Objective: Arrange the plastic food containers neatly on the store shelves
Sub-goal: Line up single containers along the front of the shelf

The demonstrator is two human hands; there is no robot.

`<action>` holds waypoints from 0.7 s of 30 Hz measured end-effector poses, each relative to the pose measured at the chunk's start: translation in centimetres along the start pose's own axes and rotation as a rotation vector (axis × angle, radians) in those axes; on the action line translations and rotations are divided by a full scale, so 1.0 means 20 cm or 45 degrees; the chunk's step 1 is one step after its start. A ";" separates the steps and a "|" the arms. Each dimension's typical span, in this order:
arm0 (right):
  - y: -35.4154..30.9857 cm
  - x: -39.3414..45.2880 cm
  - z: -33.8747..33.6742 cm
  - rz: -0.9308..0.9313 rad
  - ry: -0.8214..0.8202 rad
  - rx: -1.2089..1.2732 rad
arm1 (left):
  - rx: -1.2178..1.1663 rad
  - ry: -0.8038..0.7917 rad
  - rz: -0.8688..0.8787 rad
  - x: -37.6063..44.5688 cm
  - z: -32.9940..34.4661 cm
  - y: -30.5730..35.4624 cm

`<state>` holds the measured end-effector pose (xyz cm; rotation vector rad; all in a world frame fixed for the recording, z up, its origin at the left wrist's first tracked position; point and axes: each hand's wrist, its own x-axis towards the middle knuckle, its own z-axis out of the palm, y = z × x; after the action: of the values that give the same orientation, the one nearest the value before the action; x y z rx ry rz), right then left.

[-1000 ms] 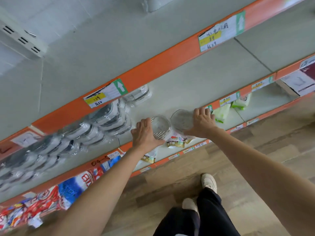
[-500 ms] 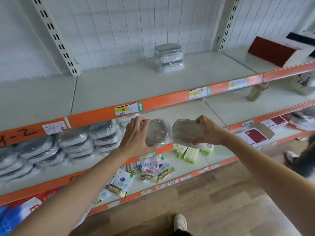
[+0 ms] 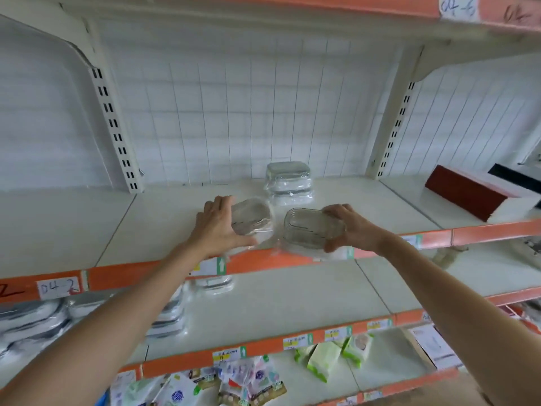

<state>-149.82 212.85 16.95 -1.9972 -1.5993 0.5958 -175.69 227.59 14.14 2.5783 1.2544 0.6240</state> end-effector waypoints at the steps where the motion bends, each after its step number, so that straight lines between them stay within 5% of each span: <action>1: 0.01 0.07 -0.03 -0.009 -0.015 -0.018 | 0.030 -0.036 -0.032 0.04 0.02 -0.01; 7: 0.09 0.42 -0.02 -0.149 -0.238 -0.122 | -0.149 -0.043 -0.204 0.14 0.14 -0.11; 12: 0.11 0.54 -0.02 -0.326 -0.346 -0.358 | -0.229 -0.287 -0.249 0.17 0.07 -0.17; 16: 0.00 0.63 -0.22 -0.415 -0.343 -0.038 | -0.367 -0.104 -0.324 0.26 -0.08 -0.23; 21: -0.10 0.83 -0.40 -0.368 -0.094 0.055 | -0.562 0.095 -0.457 0.44 -0.18 -0.22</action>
<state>-142.87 228.46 24.01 -1.6875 -1.8596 0.5901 -175.53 237.26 18.23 1.9345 1.3734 0.8164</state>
